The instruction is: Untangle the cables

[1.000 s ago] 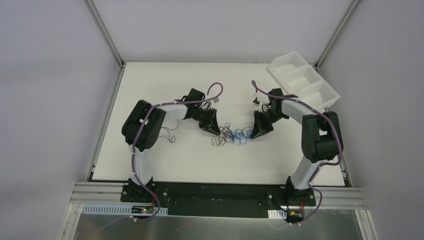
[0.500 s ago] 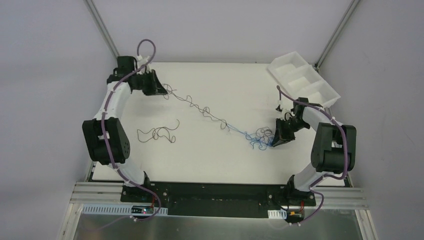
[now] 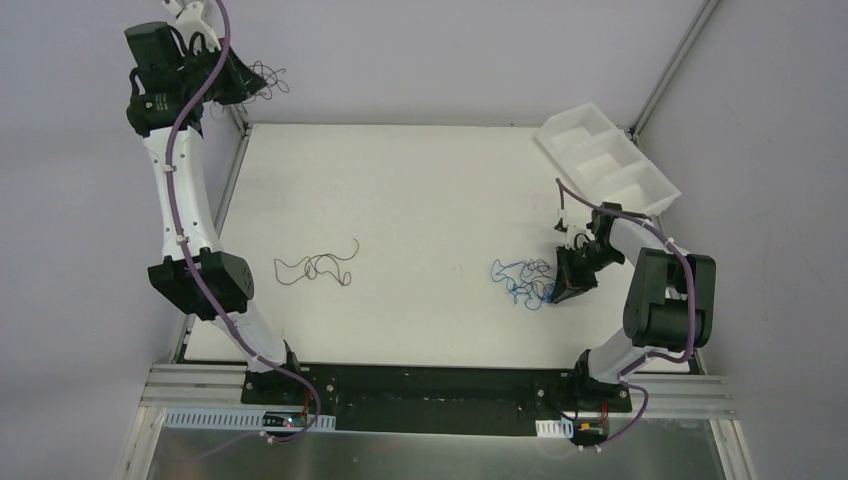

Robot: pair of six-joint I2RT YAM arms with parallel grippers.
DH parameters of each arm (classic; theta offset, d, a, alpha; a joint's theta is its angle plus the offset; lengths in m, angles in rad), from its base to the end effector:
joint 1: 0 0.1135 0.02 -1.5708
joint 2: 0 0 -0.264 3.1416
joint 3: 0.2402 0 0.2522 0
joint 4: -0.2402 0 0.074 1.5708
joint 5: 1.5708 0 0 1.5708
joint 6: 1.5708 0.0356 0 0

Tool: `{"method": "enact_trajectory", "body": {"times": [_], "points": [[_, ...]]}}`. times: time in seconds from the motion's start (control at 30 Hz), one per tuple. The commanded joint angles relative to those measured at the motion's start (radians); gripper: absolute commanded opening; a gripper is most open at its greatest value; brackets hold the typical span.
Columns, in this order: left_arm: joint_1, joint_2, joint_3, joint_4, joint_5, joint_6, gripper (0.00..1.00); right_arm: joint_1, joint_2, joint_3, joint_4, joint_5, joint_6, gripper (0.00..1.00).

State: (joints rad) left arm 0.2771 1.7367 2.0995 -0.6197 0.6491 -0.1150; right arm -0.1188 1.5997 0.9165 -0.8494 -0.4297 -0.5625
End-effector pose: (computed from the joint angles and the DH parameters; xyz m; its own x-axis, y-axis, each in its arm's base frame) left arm 0.3621 0.0806 0.4909 -0.2823 -0.1753 -0.9432 0.3141 0.9121 -0.2636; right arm 0.2595 -0.0160 0.1630 -0.8884 -0.3822 -0.2543 -0.4514 0.8284 0.3318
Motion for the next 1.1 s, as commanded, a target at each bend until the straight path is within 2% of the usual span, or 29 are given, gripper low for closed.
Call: {"method": "enact_trajectory", "body": {"times": [0.0, 0.13, 0.3, 0.33, 0.37, 0.4, 0.5, 0.57, 0.63, 0.8, 0.83, 0.93, 1.07], "points": [[0.01, 0.082, 0.189, -0.009, 0.009, -0.102, 0.0, -0.007, -0.027, -0.003, -0.031, 0.006, -0.039, 0.0], [0.0, 0.112, 0.219, -0.005, 0.062, -0.138, 0.0, -0.006, -0.028, 0.03, -0.04, -0.046, -0.02, 0.0], [-0.024, 0.088, 0.073, -0.002, 0.124, -0.123, 0.01, 0.014, -0.021, 0.13, -0.068, -0.174, 0.028, 0.0], [-0.032, 0.076, 0.02, -0.002, 0.137, -0.105, 0.1, 0.029, -0.025, 0.149, -0.074, -0.198, 0.036, 0.0], [-0.044, 0.058, -0.046, -0.002, 0.143, -0.079, 0.24, 0.05, -0.029, 0.166, -0.077, -0.219, 0.043, 0.0], [-0.054, 0.04, -0.109, -0.002, 0.143, -0.048, 0.42, 0.079, -0.034, 0.184, -0.079, -0.234, 0.05, 0.0], [-0.085, -0.018, -0.317, -0.007, 0.151, 0.055, 0.71, 0.185, -0.06, 0.232, -0.08, -0.293, 0.075, 0.0], [-0.125, -0.058, -0.425, -0.009, 0.184, 0.101, 0.78, 0.243, -0.078, 0.252, -0.07, -0.339, 0.09, 0.0], [-0.197, -0.093, -0.524, -0.009, 0.212, 0.106, 0.81, 0.27, -0.09, 0.254, -0.062, -0.368, 0.101, 0.0], [-0.487, -0.098, -0.703, 0.053, 0.225, 0.118, 0.83, 0.224, -0.101, 0.137, -0.054, -0.28, 0.035, 0.0], [-0.543, -0.081, -0.724, 0.09, 0.218, 0.081, 0.83, 0.207, -0.098, 0.101, -0.04, -0.253, 0.04, 0.02], [-0.676, 0.004, -0.764, 0.239, 0.206, -0.028, 0.84, 0.173, -0.067, 0.05, -0.019, -0.203, 0.066, 0.24], [-0.787, 0.155, -0.759, 0.386, 0.228, -0.16, 0.84, 0.132, -0.051, 0.063, 0.009, -0.175, 0.128, 0.49]]}}
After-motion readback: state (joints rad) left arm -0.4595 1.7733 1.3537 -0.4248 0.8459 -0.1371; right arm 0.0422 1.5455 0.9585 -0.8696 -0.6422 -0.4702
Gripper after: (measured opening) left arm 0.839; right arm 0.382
